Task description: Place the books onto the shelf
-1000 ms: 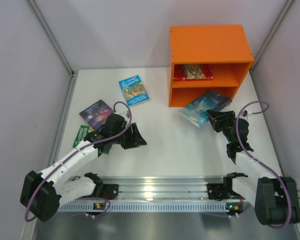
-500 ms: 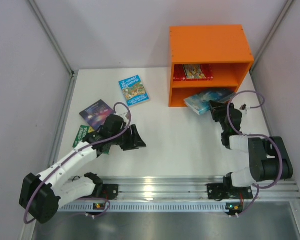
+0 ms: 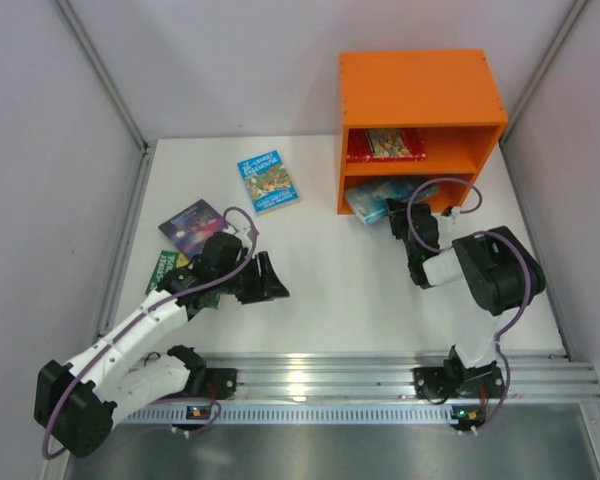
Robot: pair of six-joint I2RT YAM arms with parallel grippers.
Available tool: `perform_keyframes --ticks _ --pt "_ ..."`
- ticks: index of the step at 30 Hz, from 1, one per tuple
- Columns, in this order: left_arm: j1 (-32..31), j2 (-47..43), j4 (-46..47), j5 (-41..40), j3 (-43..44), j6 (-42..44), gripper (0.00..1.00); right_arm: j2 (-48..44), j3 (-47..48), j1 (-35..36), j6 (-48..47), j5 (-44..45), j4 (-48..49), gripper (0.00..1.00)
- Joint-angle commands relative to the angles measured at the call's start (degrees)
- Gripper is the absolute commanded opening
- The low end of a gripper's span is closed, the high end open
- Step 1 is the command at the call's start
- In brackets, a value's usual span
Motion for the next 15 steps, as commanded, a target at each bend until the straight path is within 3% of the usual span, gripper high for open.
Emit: perform_keyframes --ticks 1,3,7,15 --pt "0.14 -1.83 -0.46 -0.27 0.09 1.21 0.54 0.31 2.38 2.36 1.55 5.93 14.56 0.0" --pt "0.15 -1.83 -0.11 -0.27 0.0 1.21 0.54 0.49 1.07 3.24 2.16 6.55 14.12 0.01" --pt "0.14 -1.22 0.51 0.17 -0.26 0.95 0.55 -1.0 -0.88 4.2 1.91 4.72 11.05 0.11" --pt "0.06 -1.48 2.53 0.7 -1.93 -0.1 0.54 -6.37 -1.23 4.65 -1.7 -1.62 -6.53 0.29"
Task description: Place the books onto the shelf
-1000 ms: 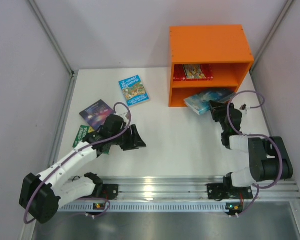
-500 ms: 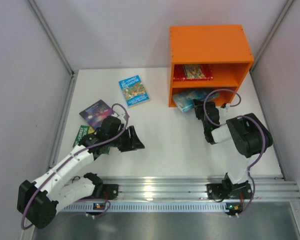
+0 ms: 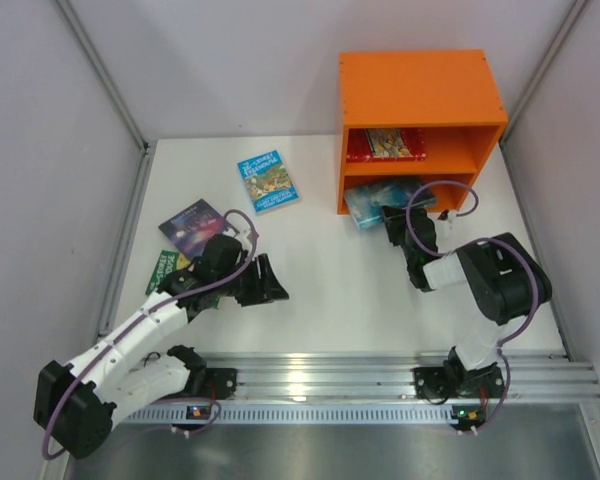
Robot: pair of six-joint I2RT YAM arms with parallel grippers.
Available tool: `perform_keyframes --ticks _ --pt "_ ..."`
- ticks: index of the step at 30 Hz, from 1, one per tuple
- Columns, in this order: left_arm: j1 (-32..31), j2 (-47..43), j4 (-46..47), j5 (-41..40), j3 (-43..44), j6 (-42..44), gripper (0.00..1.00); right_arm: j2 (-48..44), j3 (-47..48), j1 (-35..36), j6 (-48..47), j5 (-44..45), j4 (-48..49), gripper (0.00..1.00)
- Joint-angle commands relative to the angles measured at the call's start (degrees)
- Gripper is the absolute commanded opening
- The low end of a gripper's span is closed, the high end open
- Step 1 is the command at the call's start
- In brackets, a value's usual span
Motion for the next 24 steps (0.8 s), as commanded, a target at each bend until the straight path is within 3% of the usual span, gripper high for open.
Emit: perform_keyframes --ticks 1,4,10,21,24 --pt "0.14 -1.02 2.92 0.68 -1.82 -0.91 0.54 -4.4 0.45 1.39 -3.58 -5.2 -2.82 0.32" --pt "0.15 -1.9 3.98 1.12 -3.32 -1.97 0.54 -4.58 2.82 0.6 -3.93 -9.42 -10.1 0.41" --pt "0.15 -3.92 4.77 0.86 -4.81 -3.46 0.54 -5.98 5.28 0.42 -5.07 -12.42 -20.48 0.49" --pt "0.06 -6.29 5.04 0.86 -6.75 -5.22 0.54 -6.69 6.26 0.33 -4.72 -14.01 -22.95 0.55" --pt "0.06 -6.56 4.95 0.77 -6.75 -5.31 0.53 -5.99 7.92 -0.02 -5.42 -13.74 -24.62 0.5"
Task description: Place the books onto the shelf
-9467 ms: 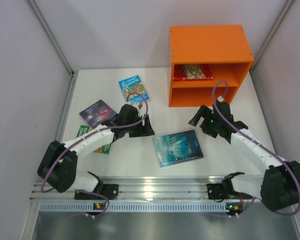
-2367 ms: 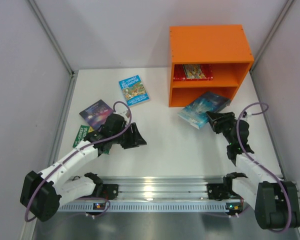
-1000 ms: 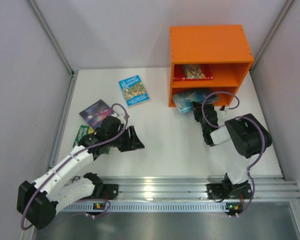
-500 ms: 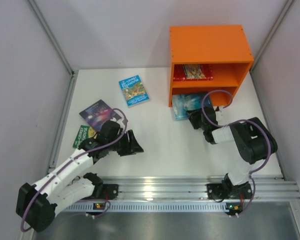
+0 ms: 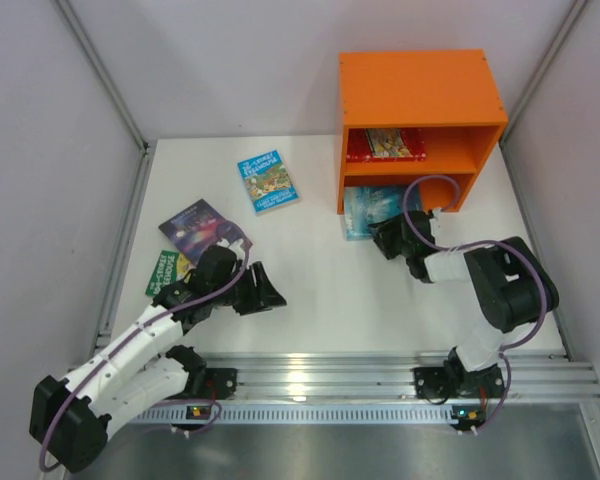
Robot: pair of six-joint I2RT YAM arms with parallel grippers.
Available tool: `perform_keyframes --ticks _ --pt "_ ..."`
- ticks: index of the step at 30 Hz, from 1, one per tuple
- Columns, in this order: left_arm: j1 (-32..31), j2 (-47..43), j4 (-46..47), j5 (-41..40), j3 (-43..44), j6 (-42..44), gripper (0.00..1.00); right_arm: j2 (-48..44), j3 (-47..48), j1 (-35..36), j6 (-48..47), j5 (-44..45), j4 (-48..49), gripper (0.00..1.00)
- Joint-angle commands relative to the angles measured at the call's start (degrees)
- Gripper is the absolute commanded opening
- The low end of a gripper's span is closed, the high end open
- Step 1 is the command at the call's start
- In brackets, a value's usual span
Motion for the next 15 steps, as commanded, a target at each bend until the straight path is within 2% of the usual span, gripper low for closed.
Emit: perform_keyframes --ticks 1,6,15 --pt "-0.03 -1.18 2.66 0.62 -0.43 -0.74 0.54 -1.44 4.75 -0.3 -1.23 -0.21 0.51 0.48" --pt "0.06 -1.36 2.22 0.53 -0.61 -1.01 0.53 0.93 7.22 -0.74 -1.49 -0.04 1.66 0.41" --pt "0.06 -0.92 0.28 0.0 0.8 0.13 0.53 7.0 16.09 -1.27 -4.48 -0.3 -0.36 0.41"
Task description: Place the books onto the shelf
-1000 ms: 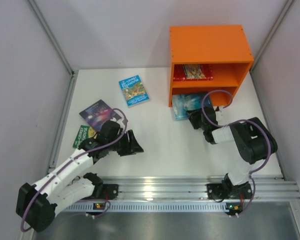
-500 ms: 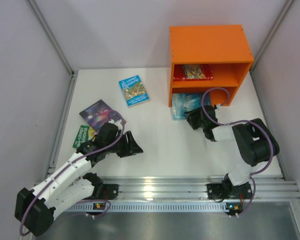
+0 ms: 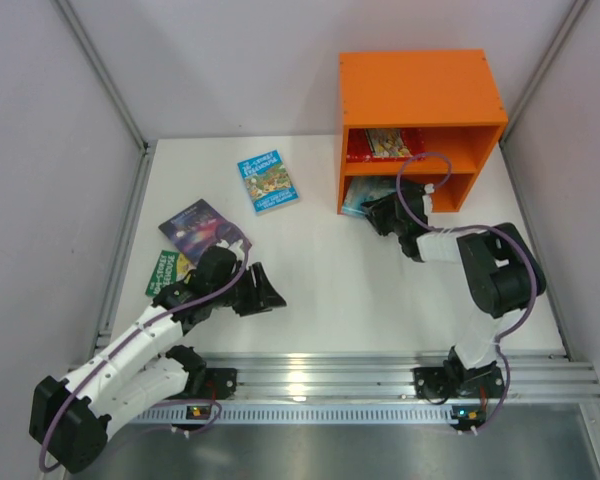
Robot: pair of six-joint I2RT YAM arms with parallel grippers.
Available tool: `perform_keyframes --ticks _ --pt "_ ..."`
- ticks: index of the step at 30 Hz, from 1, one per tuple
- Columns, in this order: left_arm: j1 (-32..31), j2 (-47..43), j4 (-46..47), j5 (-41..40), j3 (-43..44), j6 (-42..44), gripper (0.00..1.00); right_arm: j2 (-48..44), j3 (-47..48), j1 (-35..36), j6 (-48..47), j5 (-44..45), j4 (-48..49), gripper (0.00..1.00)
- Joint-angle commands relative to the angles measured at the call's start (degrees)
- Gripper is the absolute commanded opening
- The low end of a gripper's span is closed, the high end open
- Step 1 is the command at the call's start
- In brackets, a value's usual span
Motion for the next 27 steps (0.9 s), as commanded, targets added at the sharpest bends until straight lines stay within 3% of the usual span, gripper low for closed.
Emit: perform_keyframes --ticks 1,6,8,16,21,27 --pt "0.06 -0.55 0.19 -0.04 1.06 0.97 0.53 2.28 5.62 -0.85 -3.17 0.64 0.82 0.41" --pt "0.06 -0.46 0.28 -0.22 1.15 0.88 0.53 -0.61 3.44 -1.29 -3.35 0.02 0.64 0.44" --pt "0.06 -0.11 0.63 -0.05 1.32 0.79 0.53 -4.12 1.25 -1.3 -2.21 0.11 -0.5 0.5" --pt "0.06 2.09 2.04 0.31 1.67 1.14 0.53 -17.31 -6.74 -1.3 5.6 11.0 -13.42 0.57" --pt "0.06 2.0 2.48 0.57 1.32 0.79 0.53 -15.83 -8.34 -2.79 8.42 10.57 -12.2 0.66" --pt "0.06 1.65 2.13 0.48 1.06 0.79 0.53 -12.31 -11.41 -3.58 12.03 11.44 -4.21 0.7"
